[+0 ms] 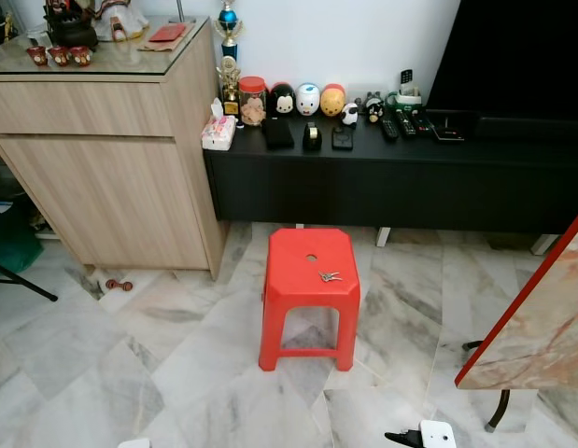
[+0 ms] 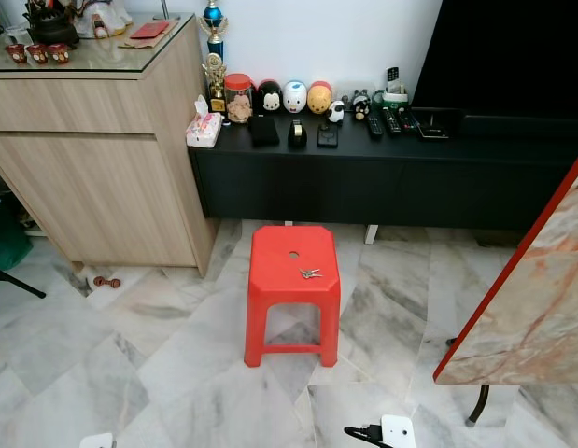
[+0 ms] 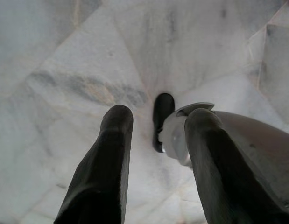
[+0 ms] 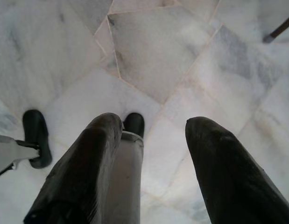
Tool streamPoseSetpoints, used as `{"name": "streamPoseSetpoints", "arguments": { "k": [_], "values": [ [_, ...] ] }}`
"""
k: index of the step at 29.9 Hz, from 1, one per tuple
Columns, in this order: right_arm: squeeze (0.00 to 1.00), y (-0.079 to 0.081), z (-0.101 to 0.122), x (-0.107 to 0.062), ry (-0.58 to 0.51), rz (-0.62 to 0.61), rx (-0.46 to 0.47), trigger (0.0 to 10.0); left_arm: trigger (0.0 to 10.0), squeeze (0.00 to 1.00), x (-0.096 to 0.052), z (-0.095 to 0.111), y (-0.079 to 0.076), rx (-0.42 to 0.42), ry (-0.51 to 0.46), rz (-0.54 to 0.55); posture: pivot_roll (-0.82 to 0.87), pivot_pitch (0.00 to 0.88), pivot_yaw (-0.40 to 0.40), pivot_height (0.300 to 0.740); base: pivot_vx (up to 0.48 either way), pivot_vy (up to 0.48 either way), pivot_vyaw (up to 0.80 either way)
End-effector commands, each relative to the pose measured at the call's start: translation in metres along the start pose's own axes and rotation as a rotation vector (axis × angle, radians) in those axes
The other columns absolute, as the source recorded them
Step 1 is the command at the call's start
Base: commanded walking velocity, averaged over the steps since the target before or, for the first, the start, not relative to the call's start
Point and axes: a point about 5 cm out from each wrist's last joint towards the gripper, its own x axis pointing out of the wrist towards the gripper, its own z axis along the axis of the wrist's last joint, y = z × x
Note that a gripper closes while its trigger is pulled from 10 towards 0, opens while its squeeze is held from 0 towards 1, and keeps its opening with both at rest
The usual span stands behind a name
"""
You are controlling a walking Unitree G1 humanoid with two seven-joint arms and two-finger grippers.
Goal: Hang keys on a hook
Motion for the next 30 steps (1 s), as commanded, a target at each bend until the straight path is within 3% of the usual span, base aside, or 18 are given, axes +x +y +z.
{"name": "streamPoseSetpoints", "arguments": {
  "k": [1, 11, 21, 24, 30],
  "values": [
    [0.00, 0.0001, 0.0058, 0.0003, -0.031, 0.003, 0.004, 10.0, 10.0, 0.00, -0.0013, -0.0080, -0.0005, -0.002, 0.030, -0.003, 0.13, 0.000, -0.030, 0.740, 0.285, 0.000, 0.60],
    [0.00, -0.0014, 0.0030, -0.0002, -0.024, 0.013, 0.029, 10.0, 10.0, 0.00, -0.0016, -0.0091, 0.0000, 0.017, 0.041, -0.011, 0.13, 0.000, -0.026, 0.740, 0.299, 0.000, 0.00],
    [0.00, 0.0006, 0.0066, 0.0002, -0.030, 0.026, -0.028, 10.0, 10.0, 0.00, -0.0017, -0.0093, 0.0004, 0.024, 0.044, -0.016, 0.13, 0.000, -0.024, 0.740, 0.000, 0.000, 0.13],
    [0.00, 0.0030, 0.0082, 0.0006, -0.035, 0.030, -0.021, 10.0, 10.0, 0.00, -0.0016, -0.0090, 0.0003, 0.024, 0.043, -0.017, 0.13, 0.000, -0.024, 0.740, 0.000, 0.000, 0.76],
    [0.00, 0.0061, 0.0121, 0.0011, -0.053, 0.040, 0.011, 10.0, 10.0, 0.00, -0.0009, -0.0068, -0.0009, 0.024, 0.040, -0.022, 0.12, 0.000, -0.023, 0.740, 0.000, 0.000, 0.00]
  ]
}}
